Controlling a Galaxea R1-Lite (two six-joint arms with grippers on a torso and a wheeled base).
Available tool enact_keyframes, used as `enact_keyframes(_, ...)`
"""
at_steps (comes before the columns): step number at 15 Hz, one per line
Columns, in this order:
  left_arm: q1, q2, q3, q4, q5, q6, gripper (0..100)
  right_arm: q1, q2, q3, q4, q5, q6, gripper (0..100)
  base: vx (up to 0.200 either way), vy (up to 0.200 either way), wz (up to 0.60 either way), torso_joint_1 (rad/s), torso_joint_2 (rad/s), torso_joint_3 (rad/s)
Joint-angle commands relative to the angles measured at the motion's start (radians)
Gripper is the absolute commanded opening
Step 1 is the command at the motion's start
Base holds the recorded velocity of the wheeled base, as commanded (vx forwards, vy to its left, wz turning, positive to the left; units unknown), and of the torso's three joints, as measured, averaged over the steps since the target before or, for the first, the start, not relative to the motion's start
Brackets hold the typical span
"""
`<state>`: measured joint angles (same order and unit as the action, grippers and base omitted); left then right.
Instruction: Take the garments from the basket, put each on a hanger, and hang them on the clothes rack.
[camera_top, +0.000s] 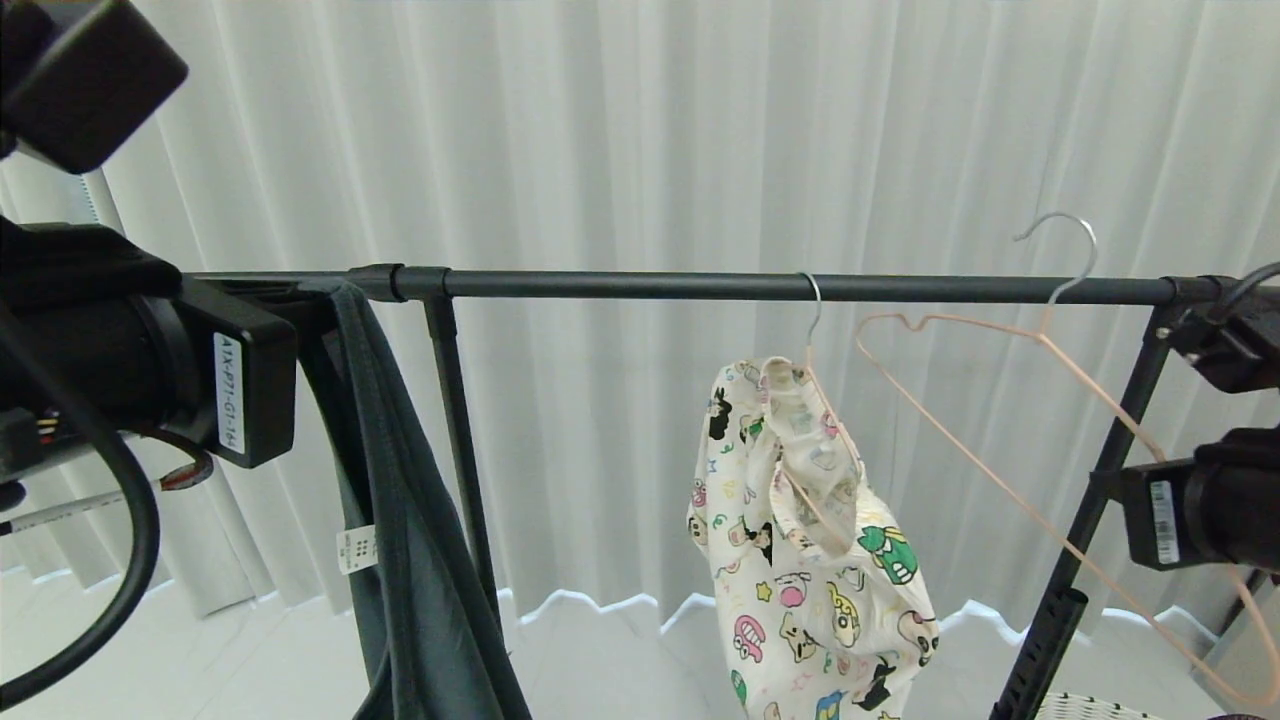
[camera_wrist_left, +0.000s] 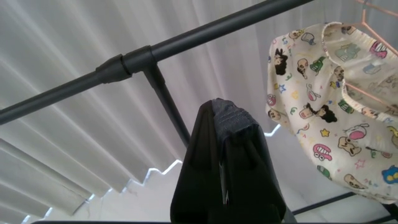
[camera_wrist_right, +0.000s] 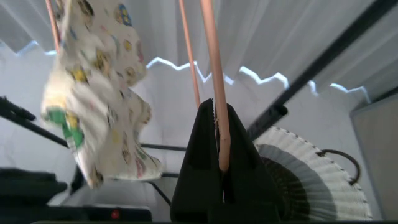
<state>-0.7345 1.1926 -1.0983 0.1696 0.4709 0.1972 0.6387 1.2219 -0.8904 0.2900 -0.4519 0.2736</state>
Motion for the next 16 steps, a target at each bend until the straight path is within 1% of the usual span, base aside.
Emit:
enact_keyframes(1, 0.000, 0.002, 0.006, 0.001, 0.000, 0.001, 0, 0.001, -0.148, 0.079, 0.015, 0.001, -0.021, 0, 0.000, 0.000, 0.00, 0.000, 0.00, 0.000)
enact_keyframes(3, 0.000, 0.004, 0.009, 0.001, 0.000, 0.002, 0, 0.001, -0.196, 0.082, 0.061, 0.001, -0.044, 0, -0.200, 0.000, 0.00, 0.007, 0.00, 0.002)
enact_keyframes(7, 0.000, 0.007, 0.009, -0.001, 0.000, 0.001, 0, 0.001, -0.211, 0.088, 0.063, 0.002, -0.056, 0, -0.200, 0.000, 0.00, 0.002, 0.00, 0.007)
enact_keyframes(10, 0.000, 0.009, 0.012, -0.001, 0.000, 0.001, 0, 0.002, -0.211, 0.088, 0.061, 0.006, -0.082, 0, -0.200, 0.000, 0.00, -0.001, 0.00, 0.004)
enact_keyframes(12, 0.000, 0.009, 0.021, -0.001, 0.000, -0.001, 0, 0.004, -0.211, 0.088, 0.061, 0.006, -0.082, 0, -0.200, 0.000, 0.00, 0.000, 0.00, 0.000)
enact_keyframes(14, 0.000, 0.010, 0.038, -0.022, 0.000, -0.001, 0, 0.047, -0.219, 0.090, 0.061, 0.006, -0.082, 0, -0.200, 0.000, 0.00, -0.002, 0.00, 0.000)
enact_keyframes(16, 0.000, 0.013, 0.061, -0.047, -0.001, 0.001, 0, 0.114, -0.216, 0.090, 0.060, 0.006, -0.080, 0, -0.200, 0.000, 0.00, -0.002, 0.00, 0.000)
